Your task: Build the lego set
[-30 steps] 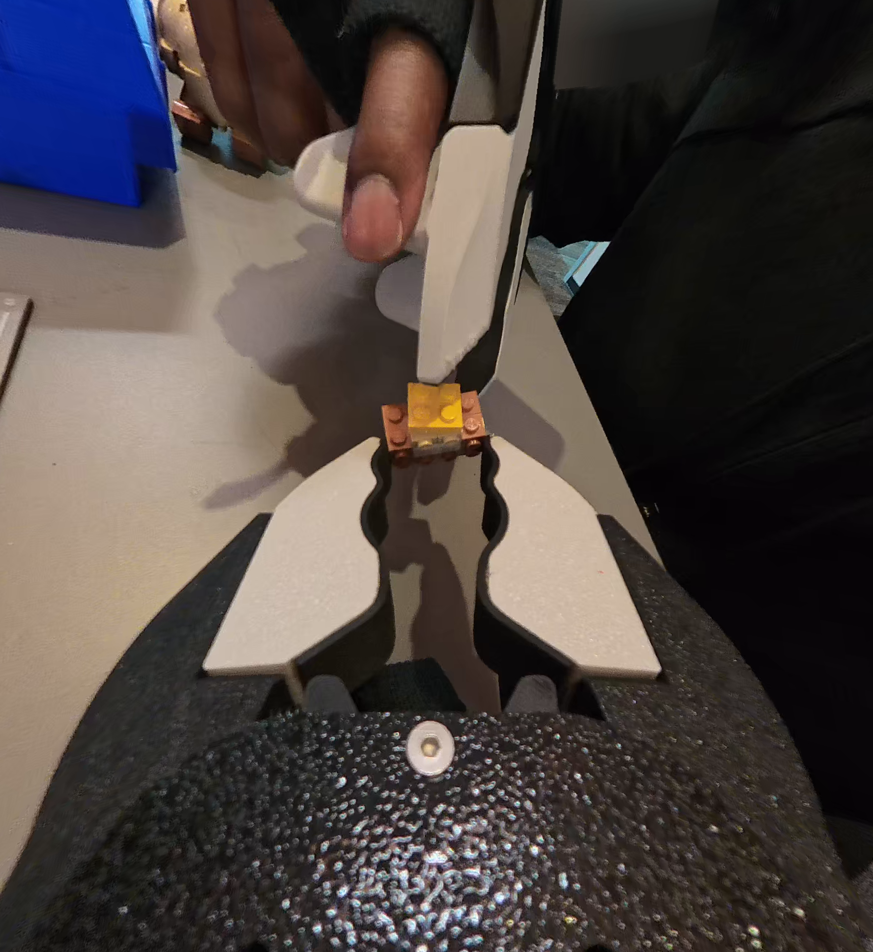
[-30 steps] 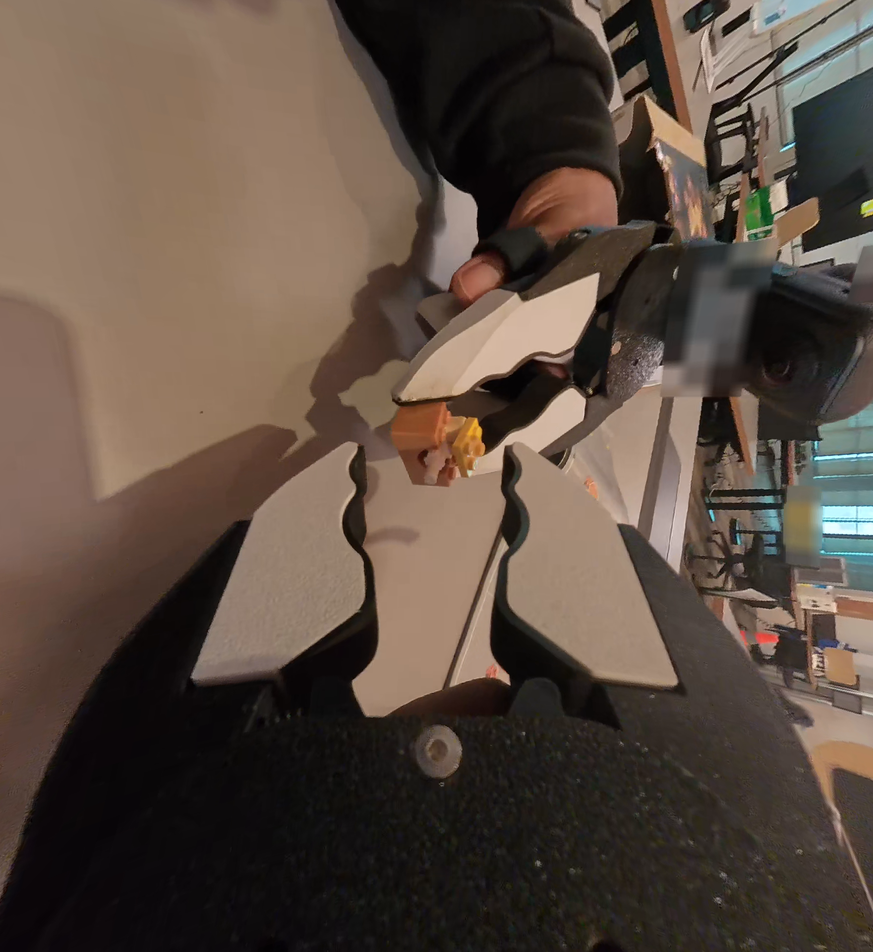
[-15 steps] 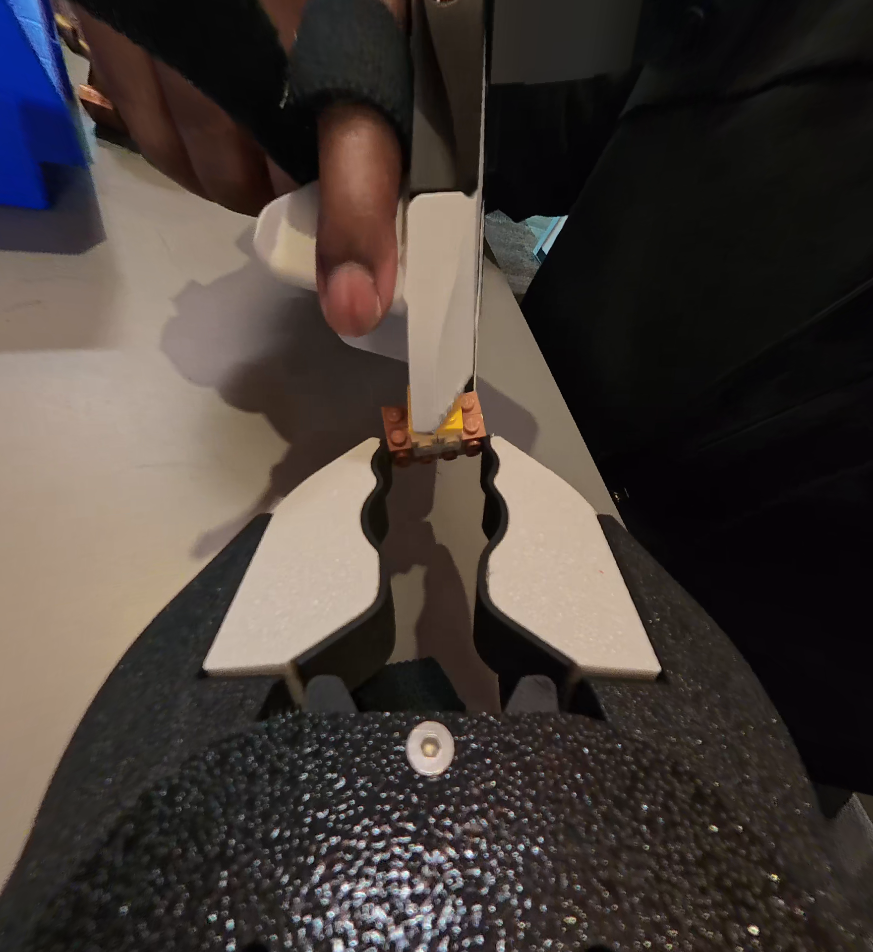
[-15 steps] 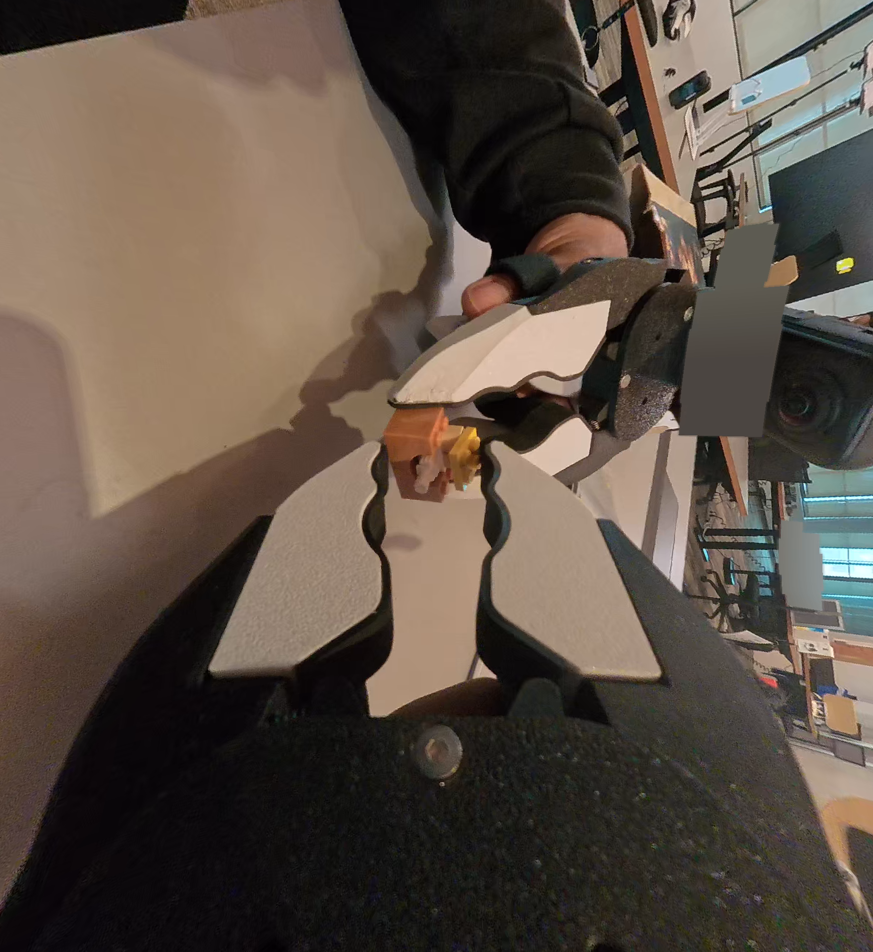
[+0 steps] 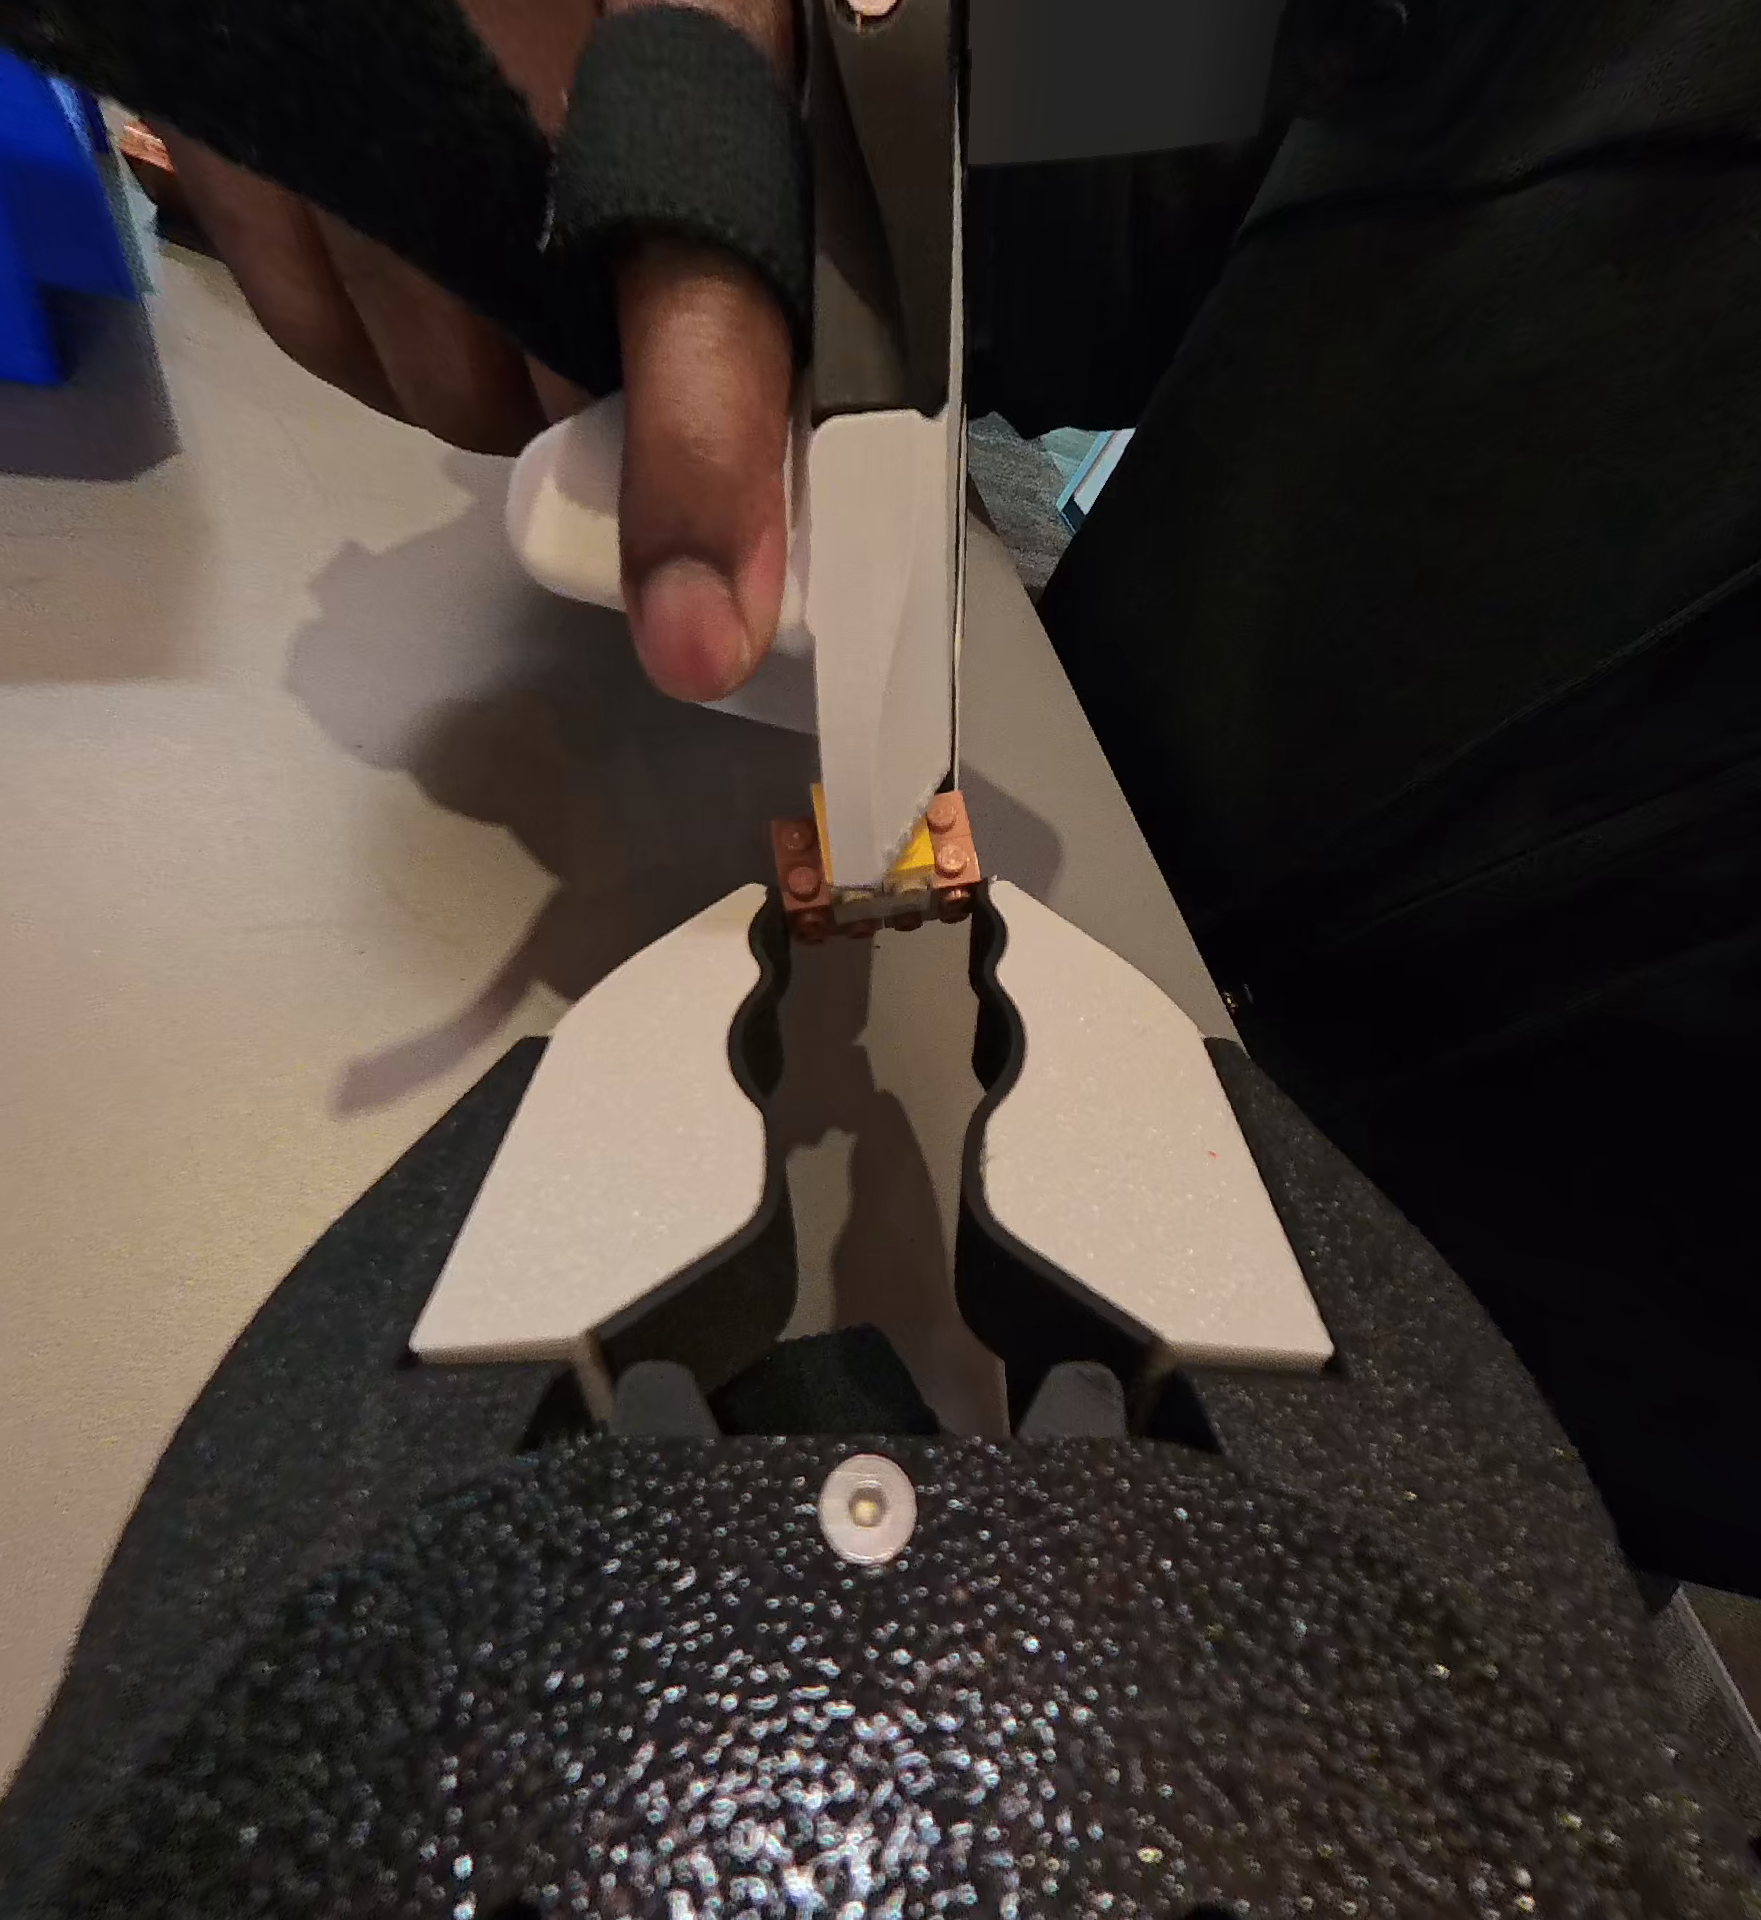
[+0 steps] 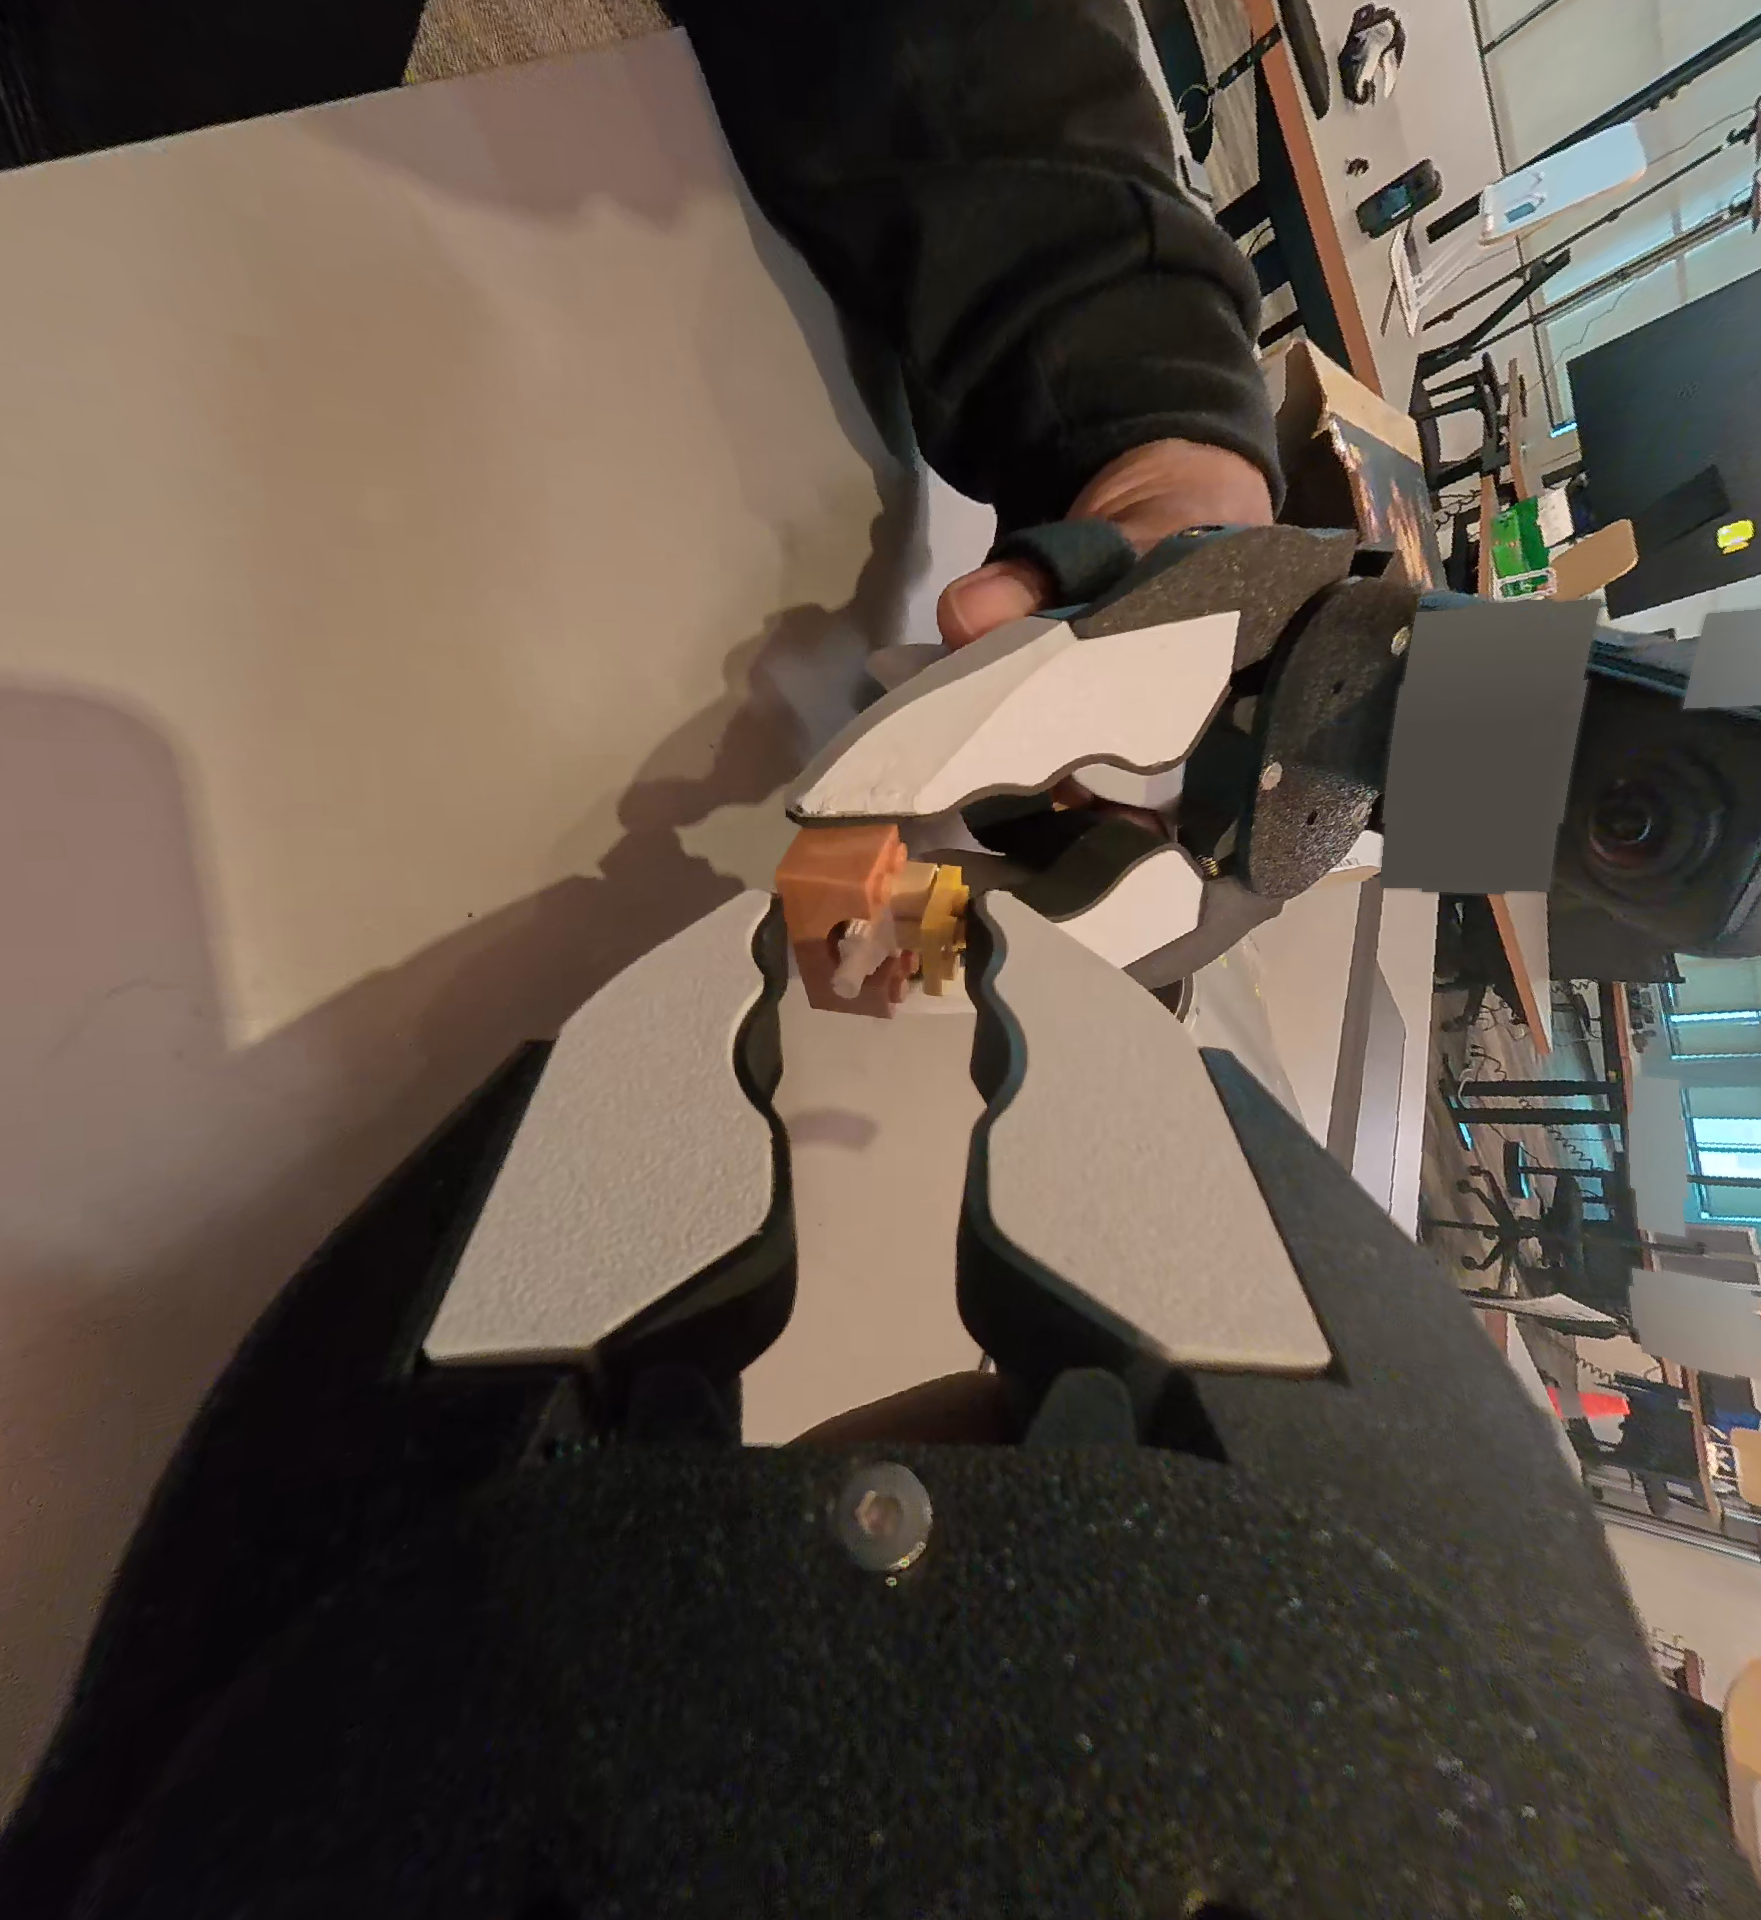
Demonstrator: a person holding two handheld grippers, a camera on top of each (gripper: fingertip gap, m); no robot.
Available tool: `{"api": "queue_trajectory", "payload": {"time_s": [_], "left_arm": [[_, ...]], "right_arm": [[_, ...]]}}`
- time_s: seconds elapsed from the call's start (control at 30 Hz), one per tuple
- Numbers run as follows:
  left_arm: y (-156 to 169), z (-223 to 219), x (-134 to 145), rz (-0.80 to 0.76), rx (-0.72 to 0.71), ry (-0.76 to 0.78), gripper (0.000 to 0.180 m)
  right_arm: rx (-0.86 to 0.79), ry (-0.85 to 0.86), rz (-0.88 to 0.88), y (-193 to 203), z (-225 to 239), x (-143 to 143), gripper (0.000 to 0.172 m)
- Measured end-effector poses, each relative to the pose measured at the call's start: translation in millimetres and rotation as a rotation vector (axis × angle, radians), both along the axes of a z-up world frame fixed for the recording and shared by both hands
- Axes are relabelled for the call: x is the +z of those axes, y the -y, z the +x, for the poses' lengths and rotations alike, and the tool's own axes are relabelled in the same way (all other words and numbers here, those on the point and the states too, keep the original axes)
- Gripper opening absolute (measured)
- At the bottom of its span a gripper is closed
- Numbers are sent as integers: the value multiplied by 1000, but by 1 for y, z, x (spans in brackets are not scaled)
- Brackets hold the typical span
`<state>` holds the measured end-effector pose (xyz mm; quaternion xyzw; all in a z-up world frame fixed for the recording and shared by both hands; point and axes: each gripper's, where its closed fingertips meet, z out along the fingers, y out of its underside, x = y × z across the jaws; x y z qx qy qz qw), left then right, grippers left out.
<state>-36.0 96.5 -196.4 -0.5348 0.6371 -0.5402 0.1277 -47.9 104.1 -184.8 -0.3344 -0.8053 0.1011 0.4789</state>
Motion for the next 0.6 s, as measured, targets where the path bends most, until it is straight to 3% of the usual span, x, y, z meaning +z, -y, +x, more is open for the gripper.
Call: {"api": "queue_trajectory", "payload": {"time_s": [0.6], "left_arm": [[5, 2, -6, -28, -20, -28, 33]], "right_arm": [[18, 63, -26, 3, 3, -8, 31]]}}
